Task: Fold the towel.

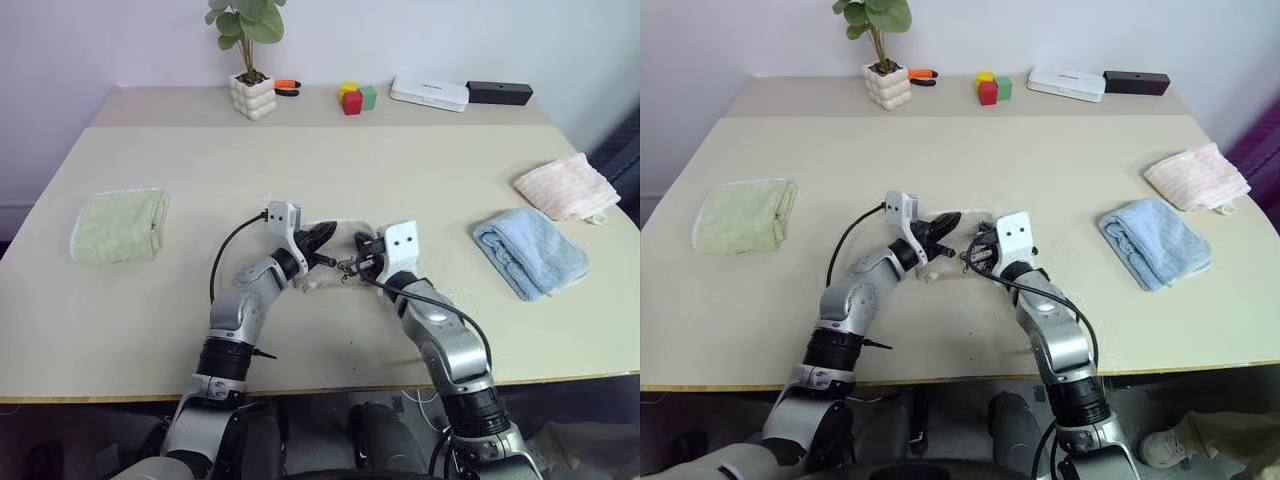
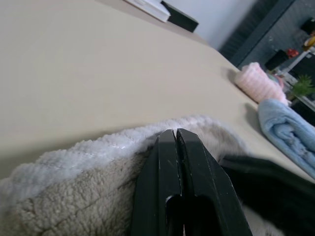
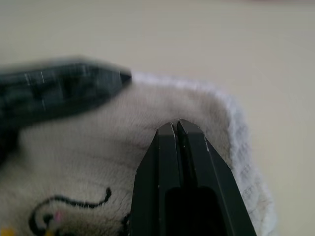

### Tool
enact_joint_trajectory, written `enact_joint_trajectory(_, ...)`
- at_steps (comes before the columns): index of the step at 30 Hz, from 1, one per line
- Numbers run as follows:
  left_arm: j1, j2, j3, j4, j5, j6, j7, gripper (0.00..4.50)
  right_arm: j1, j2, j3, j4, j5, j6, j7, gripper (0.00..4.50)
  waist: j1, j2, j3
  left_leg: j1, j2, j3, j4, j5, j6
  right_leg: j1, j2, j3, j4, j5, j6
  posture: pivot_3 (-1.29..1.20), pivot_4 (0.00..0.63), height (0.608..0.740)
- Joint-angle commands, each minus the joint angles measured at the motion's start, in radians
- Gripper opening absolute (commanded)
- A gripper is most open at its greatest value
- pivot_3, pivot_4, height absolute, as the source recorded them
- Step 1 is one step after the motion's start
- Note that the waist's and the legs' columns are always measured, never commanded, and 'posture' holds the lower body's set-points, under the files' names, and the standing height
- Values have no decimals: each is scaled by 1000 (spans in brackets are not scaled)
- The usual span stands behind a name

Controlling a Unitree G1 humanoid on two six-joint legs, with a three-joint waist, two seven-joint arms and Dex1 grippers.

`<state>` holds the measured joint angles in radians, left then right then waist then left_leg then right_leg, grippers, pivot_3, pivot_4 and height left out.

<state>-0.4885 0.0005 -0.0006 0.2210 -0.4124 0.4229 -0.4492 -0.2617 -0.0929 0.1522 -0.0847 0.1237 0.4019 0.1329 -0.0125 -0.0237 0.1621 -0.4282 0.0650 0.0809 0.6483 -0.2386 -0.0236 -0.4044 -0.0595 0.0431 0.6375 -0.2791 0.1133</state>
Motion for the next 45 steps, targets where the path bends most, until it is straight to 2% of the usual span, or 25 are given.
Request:
enact_joint_trajectory(1,-15,10,-6,3,31,-22,8,0,-25,13,-48,24,-8,-32,-25,58,1,0,0,0,0,0,0,0,0,0,0,0,0,0,0,0,150,735)
enact_joint_trajectory(11,-1,26,61,1,-8,22,42,0,-5,-4,-98,38,-46,-28,-59,58,-1,0,0,0,0,0,0,0,0,0,0,0,0,0,0,0,150,735)
enact_joint_trajectory(19,0,55,33,-71,-35,36,-39,0,-22,29,-68,-9,7,-69,45,58,-3,0,0,0,1,0,0,0,0,0,1,0,1,0,0,0,150,735)
enact_joint_trajectory(22,-6,47,33,-125,-80,42,-94,782,-39,42,-118,-12,62,-65,70,0,-1,0,0,0,1,0,0,0,0,0,1,0,1,0,0,0,150,735)
enact_joint_trajectory(25,-11,60,52,-151,-109,60,-115,2255,-61,24,-171,6,89,-70,73,799,0,0,0,0,1,0,0,0,0,0,0,0,1,0,0,0,150,735)
enact_joint_trajectory(29,-27,91,67,-161,-128,61,-148,4257,-88,-19,-197,55,51,-85,49,2729,-2,0,0,0,1,0,0,0,0,0,0,0,1,0,0,0,150,735)
enact_joint_trajectory(30,-36,98,76,-157,-134,53,-156,4500,-100,-28,-217,68,52,-91,38,3259,-2,0,0,0,1,0,0,0,0,0,1,0,1,0,0,0,150,735)
enact_joint_trajectory(32,-46,116,84,-151,-136,47,-170,4500,-120,-53,-239,87,39,-103,27,4253,-1,0,0,0,1,0,0,0,0,-1,1,0,1,0,0,0,150,735)
enact_joint_trajectory(33,-49,125,87,-150,-138,44,-179,4500,-131,-67,-248,96,32,-106,24,4434,-1,0,0,0,1,0,0,0,0,-1,1,0,1,0,0,0,150,735)
enact_joint_trajectory(37,-49,179,102,-177,-180,49,-261,4500,-168,-82,-317,70,145,-19,67,4434,-2,0,0,0,1,0,0,0,0,-1,1,0,1,0,0,0,150,735)
enact_joint_trajectory(38,-42,217,107,-189,-183,30,-313,4500,-186,-61,-379,34,295,95,83,4434,-2,0,0,0,1,0,0,0,0,-1,1,0,1,0,0,0,150,735)
enact_joint_trajectory(40,-32,290,126,-195,-205,23,-403,4500,-202,-70,-438,-36,484,266,133,4434,-7,1,1,0,2,1,-1,0,0,-1,1,0,2,0,0,0,150,735)
enact_joint_trajectory(43,-16,378,144,-189,-230,14,-512,4500,-215,-111,-496,-94,666,453,141,4434,-6,2,1,0,2,1,-2,0,0,-4,1,0,6,0,0,0,150,735)
enact_joint_trajectory(45,4,450,167,-170,-242,-3,-609,4500,-202,-166,-496,-139,754,532,201,4434,-3,2,2,0,2,1,-2,0,0,-4,1,0,6,-1,-1,0,150,735)
